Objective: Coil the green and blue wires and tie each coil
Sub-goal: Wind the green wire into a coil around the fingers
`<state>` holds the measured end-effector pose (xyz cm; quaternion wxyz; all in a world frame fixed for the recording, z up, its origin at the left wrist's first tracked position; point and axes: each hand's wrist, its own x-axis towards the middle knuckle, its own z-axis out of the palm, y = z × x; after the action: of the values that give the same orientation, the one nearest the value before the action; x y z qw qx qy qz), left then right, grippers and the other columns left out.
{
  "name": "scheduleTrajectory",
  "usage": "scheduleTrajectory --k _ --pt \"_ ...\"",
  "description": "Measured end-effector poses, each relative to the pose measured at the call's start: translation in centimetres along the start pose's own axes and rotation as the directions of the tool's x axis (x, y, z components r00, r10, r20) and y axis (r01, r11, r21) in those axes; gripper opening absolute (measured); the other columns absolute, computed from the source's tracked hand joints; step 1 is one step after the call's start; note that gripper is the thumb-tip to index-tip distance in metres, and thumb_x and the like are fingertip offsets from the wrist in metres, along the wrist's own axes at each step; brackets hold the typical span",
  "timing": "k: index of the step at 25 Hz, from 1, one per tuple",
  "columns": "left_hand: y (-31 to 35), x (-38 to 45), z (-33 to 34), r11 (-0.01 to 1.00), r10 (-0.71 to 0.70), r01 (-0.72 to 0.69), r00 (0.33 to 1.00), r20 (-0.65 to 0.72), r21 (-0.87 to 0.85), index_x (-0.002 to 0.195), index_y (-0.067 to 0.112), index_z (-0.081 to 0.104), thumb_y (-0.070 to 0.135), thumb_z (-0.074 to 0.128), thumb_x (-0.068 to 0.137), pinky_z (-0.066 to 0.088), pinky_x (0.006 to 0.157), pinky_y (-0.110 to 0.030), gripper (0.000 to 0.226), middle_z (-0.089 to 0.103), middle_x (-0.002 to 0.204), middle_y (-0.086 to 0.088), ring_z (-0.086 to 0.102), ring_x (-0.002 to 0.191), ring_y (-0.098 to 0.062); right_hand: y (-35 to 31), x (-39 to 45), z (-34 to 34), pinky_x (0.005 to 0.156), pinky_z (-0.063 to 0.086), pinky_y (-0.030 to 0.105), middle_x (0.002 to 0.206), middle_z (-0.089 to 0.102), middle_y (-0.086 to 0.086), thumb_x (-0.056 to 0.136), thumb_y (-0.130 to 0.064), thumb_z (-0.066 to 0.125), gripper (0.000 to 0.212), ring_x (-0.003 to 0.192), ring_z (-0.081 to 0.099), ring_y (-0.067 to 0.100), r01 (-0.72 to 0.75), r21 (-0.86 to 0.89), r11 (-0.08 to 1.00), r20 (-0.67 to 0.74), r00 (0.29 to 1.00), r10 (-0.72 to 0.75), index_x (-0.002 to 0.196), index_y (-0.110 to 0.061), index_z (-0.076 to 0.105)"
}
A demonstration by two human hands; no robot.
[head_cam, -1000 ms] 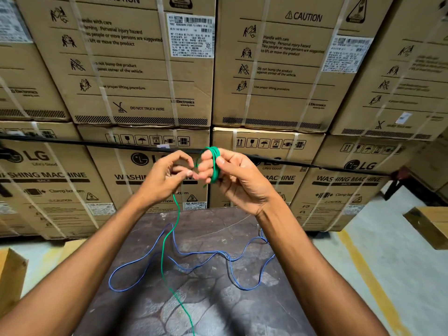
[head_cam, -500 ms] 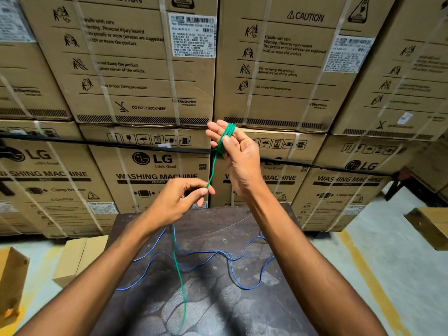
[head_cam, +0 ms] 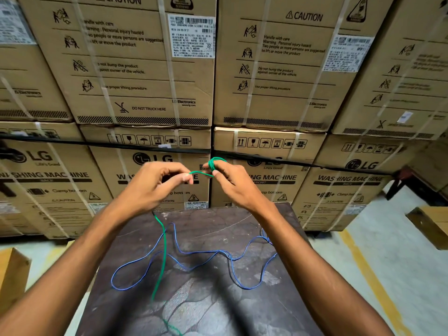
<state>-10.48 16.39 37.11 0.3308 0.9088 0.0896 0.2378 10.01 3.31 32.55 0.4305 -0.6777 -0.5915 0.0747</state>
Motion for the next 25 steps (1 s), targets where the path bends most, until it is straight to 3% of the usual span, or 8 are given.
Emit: scheduleTrajectory --k 2,5,8,10,12,17,20,25 --pt "-0.6 1.2 -1.2 1.0 -0.015 0.016 0.998 -0.066 0.014 0.088 0.029 0.076 0.027 0.064 0.099 0.034 0.05 -0.024 0.016 0.065 0.065 0.012 0.045 0.051 -0.005 -0.5 -0.7 0.4 0.092 0.055 0.026 0.105 0.078 0.002 0.106 -0.007 0.048 0.021 0.099 0.073 0.008 -0.024 0.09 0.996 0.06 0.998 0.018 0.107 -0.003 0.068" --pt "-1.5 3.0 -2.6 1.0 -0.029 0.028 0.991 -0.134 -0.006 0.092 0.027 0.078 0.037 0.068 0.095 0.048 0.061 -0.039 0.014 0.076 0.079 0.003 0.065 0.067 -0.026 -2.0 -1.4 0.7 0.08 0.057 0.031 0.091 0.072 0.022 0.107 -0.002 0.046 0.023 0.079 0.07 0.022 -0.12 0.421 0.899 0.216 0.976 0.029 0.105 0.01 0.065" --pt "-1.2 4.0 -1.5 0.984 -0.042 0.015 0.988 -0.146 -0.177 0.094 0.01 0.076 0.013 0.066 0.096 0.041 0.054 -0.01 0.01 0.069 0.066 0.02 0.057 0.054 0.006 -3.8 -1.5 -0.2 0.076 0.054 0.033 0.088 0.071 0.018 0.107 -0.004 0.043 0.024 0.074 0.068 0.024 -0.173 0.643 0.747 0.343 0.936 -0.079 0.11 0.01 0.063" --pt "-1.6 4.0 0.0 0.937 -0.114 0.051 0.98 -0.164 -0.345 0.095 0.002 0.072 0.007 0.062 0.098 0.033 0.043 -0.008 0.012 0.059 0.055 0.016 0.045 0.043 0.005 -4.8 -1.2 -1.0 0.078 0.053 0.035 0.091 0.072 0.015 0.105 -0.003 0.043 0.023 0.076 0.07 0.024 -0.153 0.766 0.624 0.29 0.949 -0.123 0.113 0.007 0.062" --pt "-2.4 3.5 1.6 0.888 -0.19 0.102 0.969 -0.157 -0.448 0.092 0.013 0.074 0.013 0.06 0.1 0.031 0.037 -0.015 0.017 0.056 0.057 0.004 0.041 0.042 -0.001 -5.5 -0.6 -1.5 0.085 0.057 0.035 0.099 0.071 0.018 0.102 -0.001 0.045 0.025 0.085 0.072 0.024 -0.105 0.855 0.509 0.197 0.972 -0.131 0.119 0.006 0.062" --pt "-3.6 1.6 5.8 0.857 -0.198 0.158 0.98 -0.029 -0.491 0.088 0.025 0.076 0.023 0.057 0.102 0.033 0.037 -0.018 0.024 0.061 0.062 0.002 0.046 0.044 -0.011 -6.8 1.0 -2.2 0.092 0.058 0.028 0.112 0.075 0.01 0.107 0.003 0.036 0.031 0.1 0.073 0.019 0.019 0.925 0.379 0.022 0.994 -0.104 0.128 0.001 0.058" --pt "-3.3 -0.2 7.3 0.905 -0.126 0.131 0.991 0.039 -0.404 0.094 0.019 0.077 0.021 0.055 0.104 0.027 0.044 -0.021 0.025 0.055 0.055 0.003 0.038 0.048 -0.01 -6.7 2.4 -2.5 0.093 0.057 0.028 0.117 0.074 0.012 0.109 0.002 0.035 0.031 0.105 0.073 0.019 0.098 0.901 0.423 -0.097 0.995 -0.024 0.134 0.003 0.054" --pt "-1.9 -1.7 5.7 0.943 -0.076 0.085 0.996 0.038 -0.321 0.099 0.016 0.079 0.023 0.059 0.102 0.033 0.054 -0.017 0.022 0.055 0.054 0.005 0.045 0.053 -0.003 -4.8 3.2 -2.0 0.096 0.056 0.03 0.128 0.065 0.034 0.108 0.005 0.038 0.033 0.106 0.072 0.019 0.147 0.683 0.715 -0.218 0.976 0.007 0.139 0.012 0.049"
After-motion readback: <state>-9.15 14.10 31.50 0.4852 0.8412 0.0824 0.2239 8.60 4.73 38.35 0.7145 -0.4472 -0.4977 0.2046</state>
